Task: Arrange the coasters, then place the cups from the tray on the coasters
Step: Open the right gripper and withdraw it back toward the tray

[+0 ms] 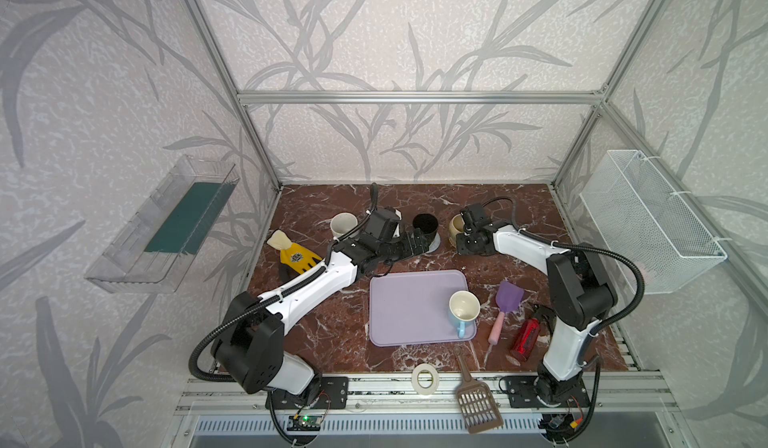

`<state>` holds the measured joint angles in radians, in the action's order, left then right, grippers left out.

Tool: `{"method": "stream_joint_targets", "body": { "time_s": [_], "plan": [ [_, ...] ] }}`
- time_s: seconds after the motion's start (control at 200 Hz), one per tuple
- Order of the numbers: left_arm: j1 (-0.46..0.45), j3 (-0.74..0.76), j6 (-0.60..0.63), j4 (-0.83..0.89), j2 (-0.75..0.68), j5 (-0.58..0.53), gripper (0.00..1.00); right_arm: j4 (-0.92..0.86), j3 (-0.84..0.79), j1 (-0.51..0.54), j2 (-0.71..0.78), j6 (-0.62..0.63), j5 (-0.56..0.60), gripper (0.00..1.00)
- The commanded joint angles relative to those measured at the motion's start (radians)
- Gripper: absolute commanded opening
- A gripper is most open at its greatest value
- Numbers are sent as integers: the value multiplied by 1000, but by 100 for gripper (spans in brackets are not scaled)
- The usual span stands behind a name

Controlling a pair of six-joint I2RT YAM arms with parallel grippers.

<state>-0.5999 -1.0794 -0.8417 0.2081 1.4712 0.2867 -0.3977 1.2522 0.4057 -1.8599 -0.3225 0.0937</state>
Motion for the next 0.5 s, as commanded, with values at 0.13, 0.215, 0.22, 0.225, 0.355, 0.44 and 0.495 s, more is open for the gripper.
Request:
{"method": "stream_joint_targets", "body": {
  "time_s": [0.13,0.215,0.22,0.225,0.355,0.44,0.495],
  "plan": [
    [5,22,-16,-27,-29,-6,98,82,-33,-4,75,18,-94,8],
    [4,25,-17,-31,-28,-7,98,71,-26,-5,82,30,-75,5],
    [4,25,-17,-30,-28,-7,98,69,-24,-5,81,31,-74,5],
    [4,26,-18,-31,-27,-7,98,66,-22,-5,81,34,-72,5],
    [4,28,-26,-44,-24,0,98,34,-13,-5,70,50,-39,11],
    [3,30,-29,-50,-23,1,98,52,-50,-4,86,34,-16,19],
    [4,30,-30,-51,-23,0,98,59,-63,-5,95,30,-14,22]
  ]
}}
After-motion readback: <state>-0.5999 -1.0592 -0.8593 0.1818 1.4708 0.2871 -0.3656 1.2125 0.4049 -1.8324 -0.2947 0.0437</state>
